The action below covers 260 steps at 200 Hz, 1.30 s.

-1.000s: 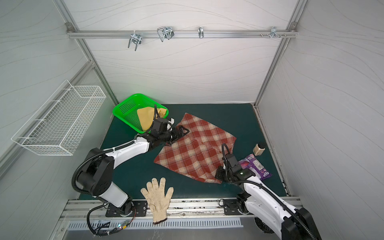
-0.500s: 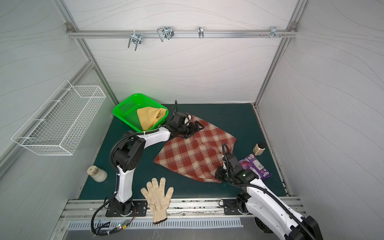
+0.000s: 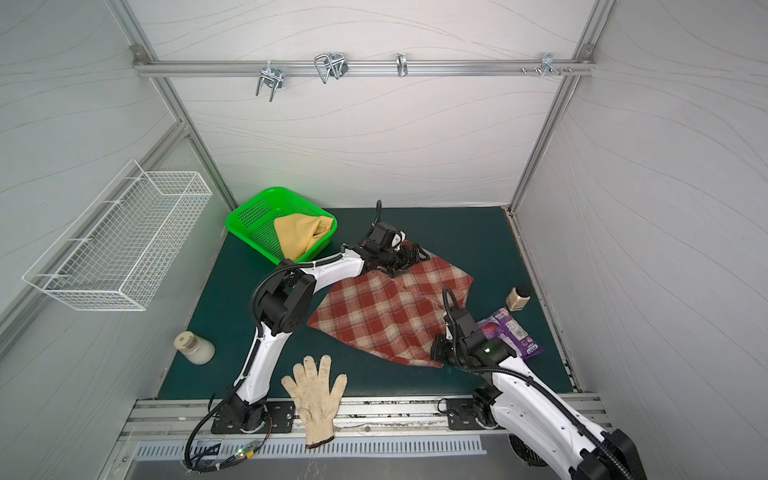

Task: Fold and stack the skirts

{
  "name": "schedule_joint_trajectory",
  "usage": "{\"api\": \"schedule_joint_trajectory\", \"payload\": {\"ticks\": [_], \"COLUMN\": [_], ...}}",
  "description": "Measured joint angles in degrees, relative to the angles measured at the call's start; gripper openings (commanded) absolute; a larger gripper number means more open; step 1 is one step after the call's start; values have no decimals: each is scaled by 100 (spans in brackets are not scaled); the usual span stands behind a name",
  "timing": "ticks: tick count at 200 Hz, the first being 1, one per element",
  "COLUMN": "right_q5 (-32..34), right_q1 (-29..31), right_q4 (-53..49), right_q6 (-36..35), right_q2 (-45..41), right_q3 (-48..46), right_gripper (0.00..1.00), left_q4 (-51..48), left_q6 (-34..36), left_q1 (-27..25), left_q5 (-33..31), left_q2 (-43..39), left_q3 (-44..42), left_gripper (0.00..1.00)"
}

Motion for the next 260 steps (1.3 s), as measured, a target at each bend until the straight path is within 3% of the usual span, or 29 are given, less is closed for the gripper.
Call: {"api": "schedule_joint_trajectory", "payload": {"ticks": [63, 117, 143, 155, 169, 182, 232, 260], "right_q5": [39, 13, 42, 87, 85, 92, 675, 833], "right_q1": [85, 350, 507, 586, 638, 713, 916, 914], "right_q4": [-195, -358, -354, -343, -374, -470, -1106, -984], "right_q6": [-166, -243, -199, -160, -83, -63, -9, -120], "right_q2": [-267, -240, 155, 396, 601, 651, -317, -190], "right_q3": [122, 160, 160, 162, 164, 175, 1119, 1740], "right_gripper": [0, 0, 6, 12, 42, 57, 85, 99], "left_q4": [-1285, -1464, -1495, -1517, -1534, -1534, -1528, -1526], "left_q6": [328, 398, 400, 400, 404, 404, 409, 411], "left_q1": [9, 9, 9, 9, 2, 4, 4, 4], "left_q5": [-173, -240, -245, -243, -254, -249, -245, -243], "left_q2": [496, 579, 579, 579, 579, 579, 579, 579], "left_q3": [874, 1036, 1045, 1045, 1056, 1056, 1054, 1054], "left_gripper": [99, 99, 99, 99, 99, 99, 99, 99]}}
